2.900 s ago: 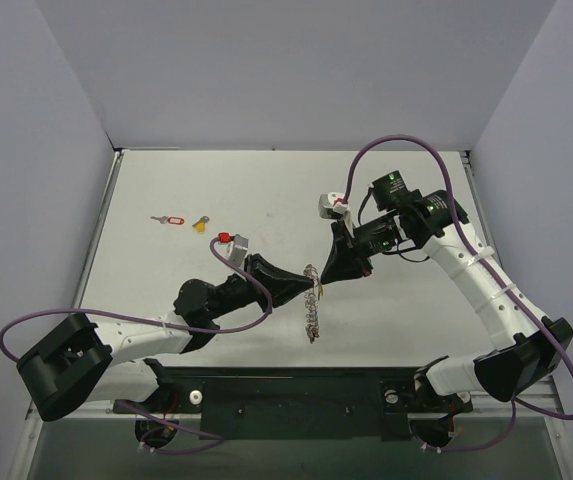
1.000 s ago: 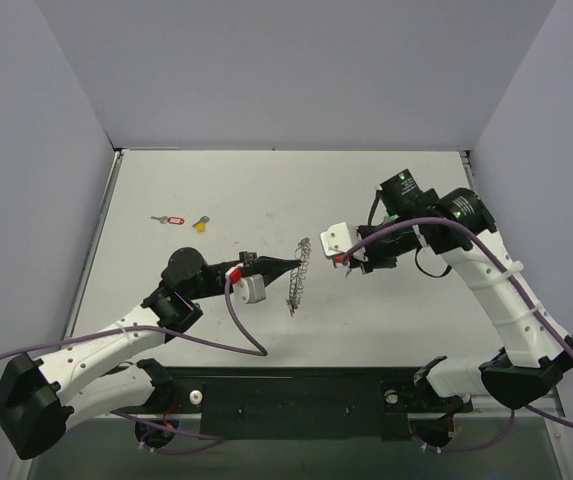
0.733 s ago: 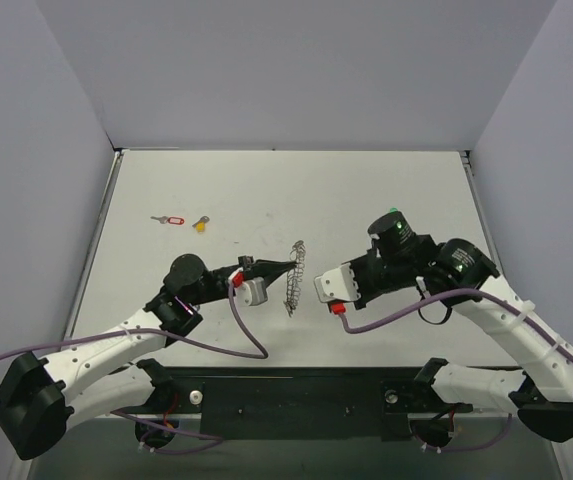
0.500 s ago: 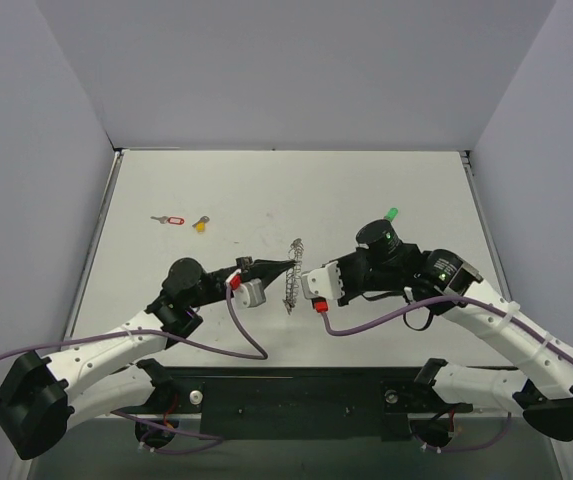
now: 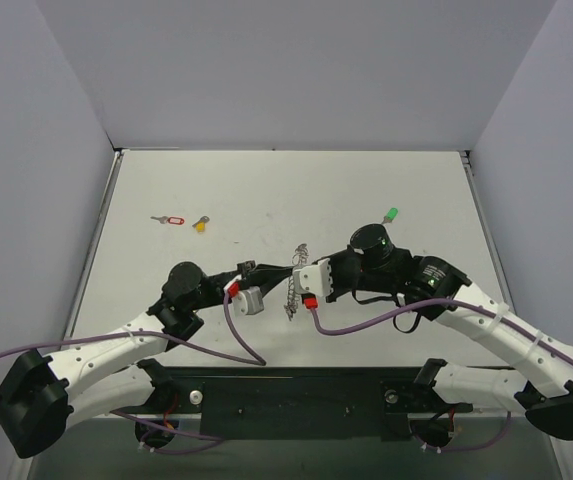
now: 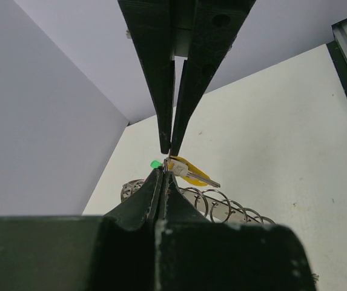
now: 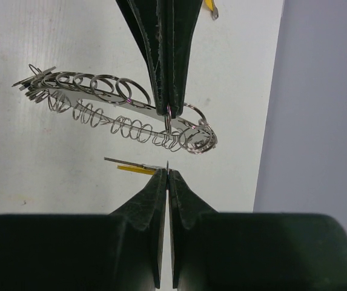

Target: Put the keys on the keyring

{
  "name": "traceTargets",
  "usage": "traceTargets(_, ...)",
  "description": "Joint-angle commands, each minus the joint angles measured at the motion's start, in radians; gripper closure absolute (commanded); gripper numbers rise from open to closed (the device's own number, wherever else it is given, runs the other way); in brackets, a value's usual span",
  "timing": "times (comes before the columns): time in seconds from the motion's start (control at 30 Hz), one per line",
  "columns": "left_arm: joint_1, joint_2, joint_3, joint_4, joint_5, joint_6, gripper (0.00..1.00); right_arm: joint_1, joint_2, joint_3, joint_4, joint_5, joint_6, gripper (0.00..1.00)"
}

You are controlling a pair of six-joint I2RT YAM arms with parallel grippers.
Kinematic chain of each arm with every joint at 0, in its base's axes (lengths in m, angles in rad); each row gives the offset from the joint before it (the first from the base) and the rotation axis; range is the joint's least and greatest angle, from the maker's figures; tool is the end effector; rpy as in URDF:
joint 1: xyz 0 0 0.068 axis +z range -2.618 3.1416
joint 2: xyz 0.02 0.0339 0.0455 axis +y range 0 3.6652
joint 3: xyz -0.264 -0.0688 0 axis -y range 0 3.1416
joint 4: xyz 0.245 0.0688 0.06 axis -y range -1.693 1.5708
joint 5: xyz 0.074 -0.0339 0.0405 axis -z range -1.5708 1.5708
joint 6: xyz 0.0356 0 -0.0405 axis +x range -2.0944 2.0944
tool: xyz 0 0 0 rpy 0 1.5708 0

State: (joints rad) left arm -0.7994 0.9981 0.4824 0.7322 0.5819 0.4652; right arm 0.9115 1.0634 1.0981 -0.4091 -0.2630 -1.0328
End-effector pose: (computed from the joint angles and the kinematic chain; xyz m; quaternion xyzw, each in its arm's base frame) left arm 0.1400 -0.1721 0.2890 0.5351 0.3521 -0.3014 0.7063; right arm 0.1369 0.1917 0.3731 -0.7184 0.4006 0.0743 0.5638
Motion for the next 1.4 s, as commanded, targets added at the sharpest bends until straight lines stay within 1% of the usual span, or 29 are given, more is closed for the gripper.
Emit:
traceTargets(0.0,-0.015,-0.018,0.012,0.037,0.056,0.052,1.00,0.007,-0.040,-0.021,0.043,-0.050,0.040,1.00)
traceTargets(0.17,-0.035,-0.033,0.016,-0.033,0.065,0.125,1.00,0.006,-0.057,-0.037,0.021,-0.105,0.020,1.00)
traceTargets(0.27,-0.047,-0.038,0.025,-0.103,0.061,0.171,1.00,0.007,-0.060,-0.040,0.018,-0.108,0.013,1.00)
traceTargets(0.5,-0.049,-0.041,0.022,-0.114,0.044,0.196,1.00,0.007,-0.068,-0.053,-0.008,-0.127,-0.038,1.00)
traceTargets(0.77,-0.049,-0.033,0.013,-0.068,0.026,0.164,1.00,0.009,-0.065,-0.055,-0.019,-0.143,-0.047,1.00)
traceTargets(1.07,-0.049,-0.018,0.002,0.021,0.009,0.073,1.00,0.017,-0.056,-0.060,0.003,-0.120,-0.042,1.00)
traceTargets(1.27,-0.050,-0.010,0.002,0.035,-0.013,0.041,1.00,0.018,-0.052,-0.058,0.027,-0.107,-0.012,1.00)
traceTargets(1.37,-0.054,-0.004,-0.001,0.052,-0.027,0.001,1.00,0.017,-0.054,-0.047,0.033,-0.093,0.020,1.00)
